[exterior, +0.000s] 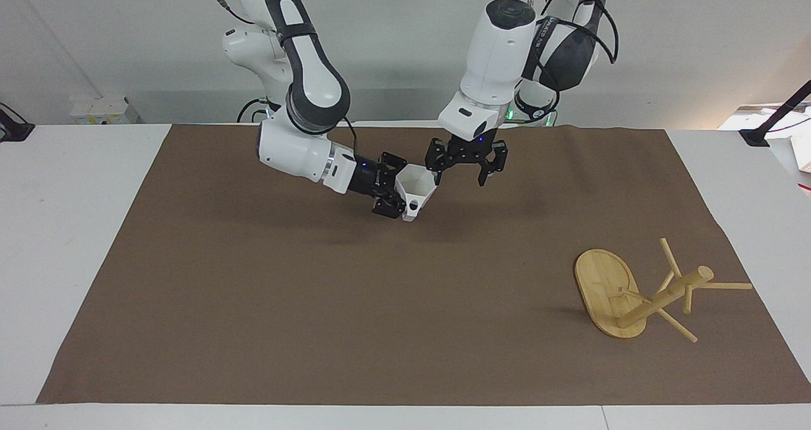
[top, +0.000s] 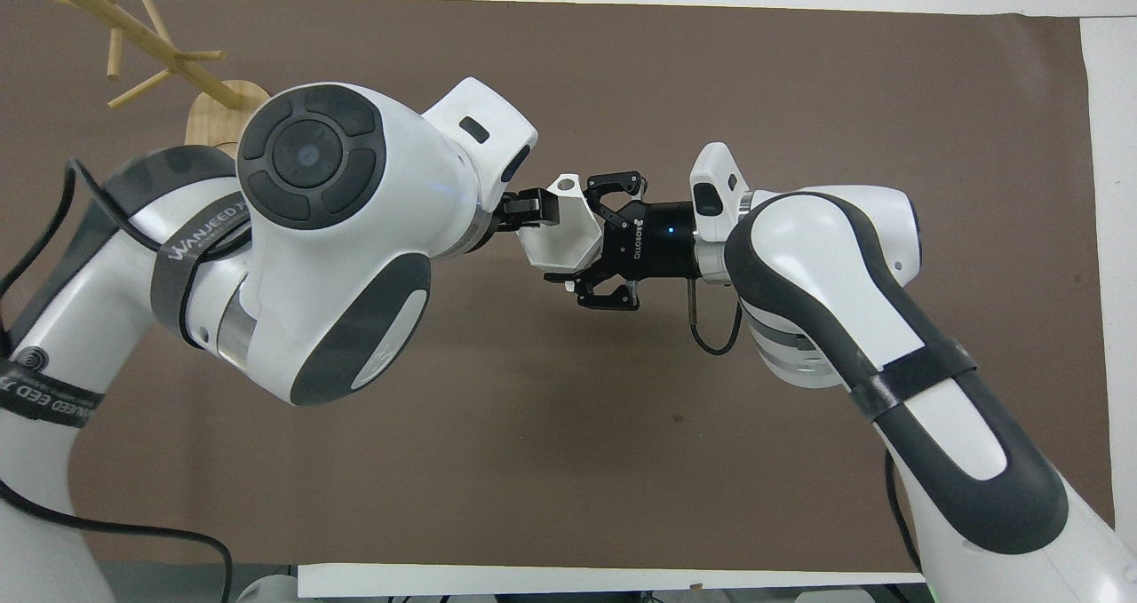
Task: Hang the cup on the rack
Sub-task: 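Grasp the mug with the left gripper and open the right gripper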
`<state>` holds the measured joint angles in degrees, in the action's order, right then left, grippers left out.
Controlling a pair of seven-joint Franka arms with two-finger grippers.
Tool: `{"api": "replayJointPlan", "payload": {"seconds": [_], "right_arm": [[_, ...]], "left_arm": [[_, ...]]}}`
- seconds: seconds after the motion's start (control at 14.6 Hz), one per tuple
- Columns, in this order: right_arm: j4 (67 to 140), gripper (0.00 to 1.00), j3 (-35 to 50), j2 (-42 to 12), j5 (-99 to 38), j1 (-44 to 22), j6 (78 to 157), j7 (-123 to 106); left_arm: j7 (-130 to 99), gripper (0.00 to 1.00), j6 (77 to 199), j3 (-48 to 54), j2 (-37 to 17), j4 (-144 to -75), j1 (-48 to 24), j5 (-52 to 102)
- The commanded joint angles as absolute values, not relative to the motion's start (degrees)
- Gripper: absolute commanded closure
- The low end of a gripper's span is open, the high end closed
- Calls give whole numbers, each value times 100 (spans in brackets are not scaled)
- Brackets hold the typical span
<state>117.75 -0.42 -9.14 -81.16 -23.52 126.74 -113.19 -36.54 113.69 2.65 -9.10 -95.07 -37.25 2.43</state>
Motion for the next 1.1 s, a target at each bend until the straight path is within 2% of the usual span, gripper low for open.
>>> {"api": "replayJointPlan", "payload": {"seconds": [0.0,0.07,0.14,0.55,0.82,0.89,0.96,1.03], "right_arm": [[11830,80,-18,-853,-8165,-2320,12683,-11285],[11830,80,-18,-853,-8174,-2320,12665,-11285],[11821,80,-18,-853,-8191,-2320,12656,-11285],[11821,74,-18,-853,-8209,-2312,12648,-11285],[11804,56,-18,-853,-8218,-2294,12647,-11355],[11804,41,-18,-853,-8226,-2268,12639,-11382],[11769,34,-18,-861,-8227,-2259,12621,-11408],[11742,3,-18,-861,-8235,-2250,12612,-11469]], "left_arm": [[-3849,1,11627,193,-922,-9685,-3955,343],[-3850,28,11628,202,-975,-9703,-3955,395],[-3989,98,11602,202,-976,-9738,-3964,804],[-4517,100,11602,185,-967,-9826,-3946,1151],[-5175,100,11611,176,-976,-9835,-3885,1143],[-5272,100,11584,167,-976,-9835,-3876,1143],[-5326,100,11549,167,-976,-9835,-3867,1143],[-5335,100,11531,158,-976,-9835,-3858,1143]]}}
